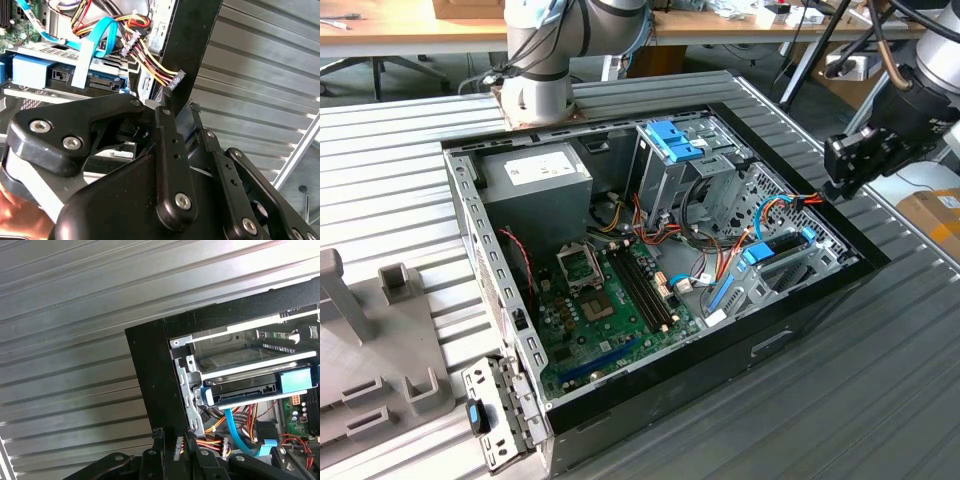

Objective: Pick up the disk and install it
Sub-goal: 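Insert the first disk wire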

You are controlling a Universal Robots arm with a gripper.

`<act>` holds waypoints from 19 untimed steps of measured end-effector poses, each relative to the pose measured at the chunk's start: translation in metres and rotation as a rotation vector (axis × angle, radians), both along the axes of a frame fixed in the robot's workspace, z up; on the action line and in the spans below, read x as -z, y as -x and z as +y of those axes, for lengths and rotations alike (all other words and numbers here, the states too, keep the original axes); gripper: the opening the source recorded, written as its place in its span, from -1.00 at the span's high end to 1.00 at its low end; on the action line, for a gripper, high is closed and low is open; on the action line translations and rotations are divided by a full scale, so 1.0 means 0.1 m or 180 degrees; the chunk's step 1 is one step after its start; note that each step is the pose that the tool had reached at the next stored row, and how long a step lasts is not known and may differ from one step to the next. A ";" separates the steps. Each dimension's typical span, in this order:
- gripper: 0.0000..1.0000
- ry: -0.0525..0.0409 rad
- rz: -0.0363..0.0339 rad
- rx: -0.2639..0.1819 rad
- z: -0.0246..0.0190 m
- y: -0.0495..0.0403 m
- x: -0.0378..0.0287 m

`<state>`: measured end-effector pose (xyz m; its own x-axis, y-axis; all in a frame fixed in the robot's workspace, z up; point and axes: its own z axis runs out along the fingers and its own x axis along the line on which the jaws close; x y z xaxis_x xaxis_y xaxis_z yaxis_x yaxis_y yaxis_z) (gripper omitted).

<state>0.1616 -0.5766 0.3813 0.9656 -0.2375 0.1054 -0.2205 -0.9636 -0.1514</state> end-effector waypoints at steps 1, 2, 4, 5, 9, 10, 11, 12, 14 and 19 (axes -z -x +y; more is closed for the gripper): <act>0.42 0.0000 -0.0001 0.0005 -0.002 0.012 0.006; 0.42 0.0000 -0.0001 0.0013 -0.002 0.023 0.015; 0.42 0.0000 -0.0001 0.0027 -0.002 0.043 0.028; 0.42 0.0000 -0.0001 0.0037 -0.002 0.065 0.041; 0.42 0.0000 -0.0001 0.0056 -0.002 0.074 0.069; 0.42 0.0000 -0.0001 0.0061 -0.002 0.074 0.072; 0.42 0.0000 -0.0001 0.0068 -0.002 0.073 0.077; 0.42 0.0000 -0.0001 0.0077 -0.002 0.073 0.080; 0.42 0.0000 -0.0001 0.0151 -0.003 0.074 0.090; 0.42 0.0000 -0.0001 0.0300 0.020 0.075 0.097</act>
<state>0.1541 -0.5746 0.3716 0.9390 -0.3273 0.1057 -0.3101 -0.9385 -0.1516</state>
